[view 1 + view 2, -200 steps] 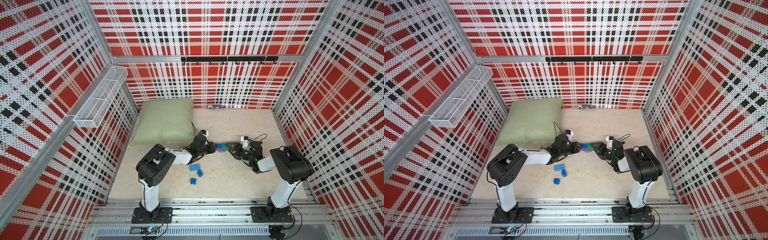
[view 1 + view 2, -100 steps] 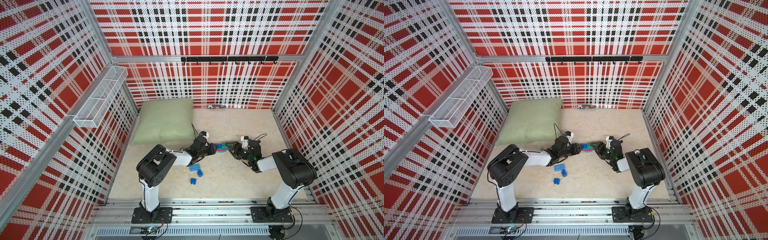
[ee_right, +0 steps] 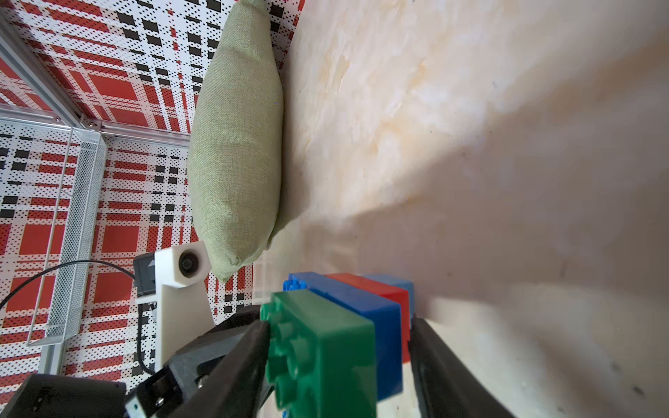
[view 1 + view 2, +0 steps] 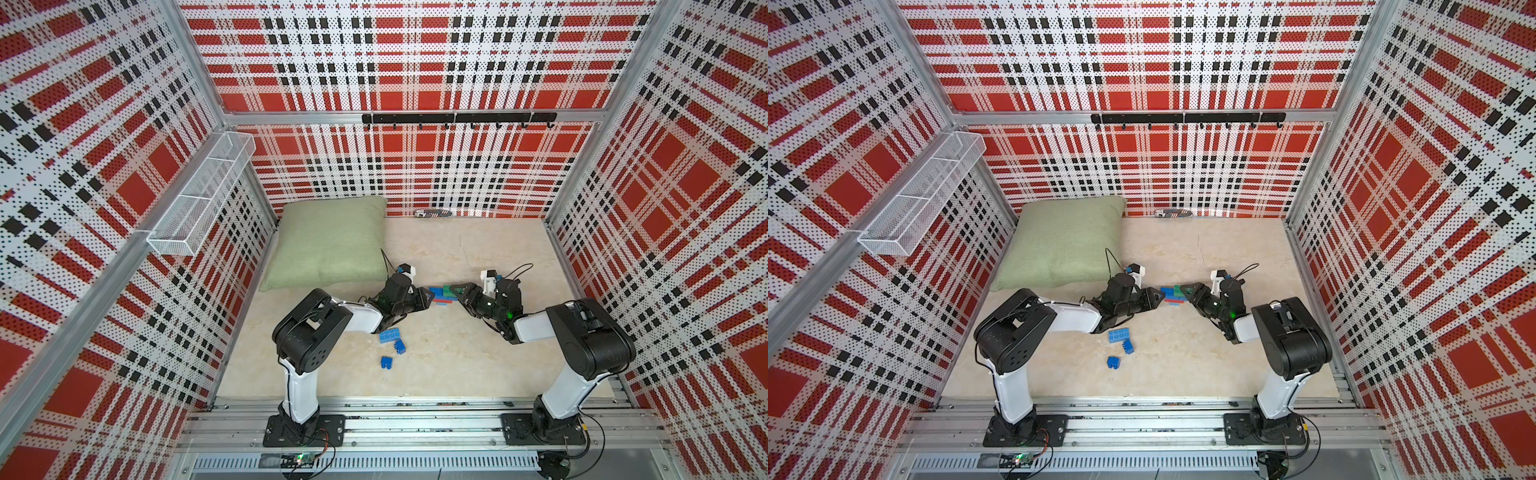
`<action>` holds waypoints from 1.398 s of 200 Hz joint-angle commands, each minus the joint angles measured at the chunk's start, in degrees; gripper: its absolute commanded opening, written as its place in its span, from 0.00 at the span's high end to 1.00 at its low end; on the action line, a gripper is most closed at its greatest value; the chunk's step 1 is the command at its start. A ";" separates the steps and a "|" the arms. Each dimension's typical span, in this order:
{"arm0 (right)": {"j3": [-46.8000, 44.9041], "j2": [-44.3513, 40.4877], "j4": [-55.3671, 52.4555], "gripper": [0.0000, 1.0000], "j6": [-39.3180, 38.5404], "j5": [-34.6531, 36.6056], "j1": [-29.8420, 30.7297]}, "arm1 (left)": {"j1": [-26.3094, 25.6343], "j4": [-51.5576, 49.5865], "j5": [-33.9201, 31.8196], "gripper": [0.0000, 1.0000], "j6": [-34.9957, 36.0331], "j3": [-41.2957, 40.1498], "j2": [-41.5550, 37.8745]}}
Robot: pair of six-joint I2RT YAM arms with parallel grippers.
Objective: Assemble a heart with lego
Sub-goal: Assemble the lego brick with the lego brick.
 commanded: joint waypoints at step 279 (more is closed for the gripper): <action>5.86 -21.73 -36.53 0.30 -23.39 4.96 4.50 | 1.03 -11.33 -10.87 0.51 6.23 -4.82 -18.78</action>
